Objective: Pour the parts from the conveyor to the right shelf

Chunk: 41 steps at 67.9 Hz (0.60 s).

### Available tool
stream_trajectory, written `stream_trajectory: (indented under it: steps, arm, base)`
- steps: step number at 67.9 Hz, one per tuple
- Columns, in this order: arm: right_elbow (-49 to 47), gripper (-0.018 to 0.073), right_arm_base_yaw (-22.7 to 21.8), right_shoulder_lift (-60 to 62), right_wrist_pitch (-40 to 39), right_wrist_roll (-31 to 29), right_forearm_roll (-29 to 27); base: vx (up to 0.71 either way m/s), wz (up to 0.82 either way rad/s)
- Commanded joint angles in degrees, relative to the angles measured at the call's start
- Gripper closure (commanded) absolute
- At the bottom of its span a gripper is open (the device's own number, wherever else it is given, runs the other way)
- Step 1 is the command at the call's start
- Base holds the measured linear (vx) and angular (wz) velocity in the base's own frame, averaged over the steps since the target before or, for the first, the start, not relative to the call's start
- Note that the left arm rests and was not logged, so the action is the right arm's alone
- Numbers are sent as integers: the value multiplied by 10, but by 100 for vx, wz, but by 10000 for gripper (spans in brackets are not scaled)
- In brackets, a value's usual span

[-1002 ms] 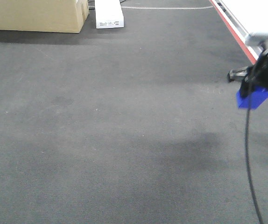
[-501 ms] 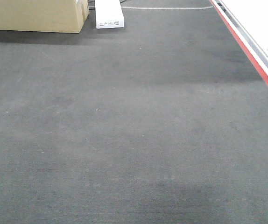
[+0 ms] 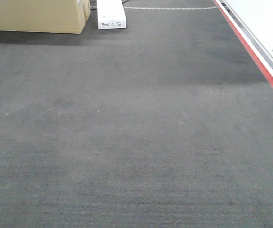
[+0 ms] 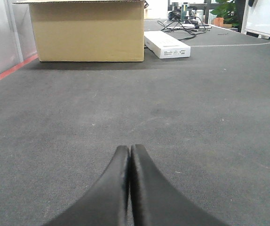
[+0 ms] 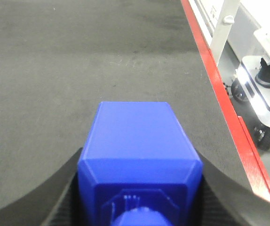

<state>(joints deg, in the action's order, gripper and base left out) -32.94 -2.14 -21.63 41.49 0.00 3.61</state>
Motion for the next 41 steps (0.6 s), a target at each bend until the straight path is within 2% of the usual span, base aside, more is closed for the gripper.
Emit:
stream_trajectory:
  steps: [1, 18, 41]
  arm:
    - [0, 565, -1, 43, -34, -7, -4]
    - [20, 565, -1, 141, -24, -7, -11]
    - [20, 565, -1, 151, -22, -8, -8]
  base:
    - [0, 0]
    - [0, 0]
    - [0, 0]
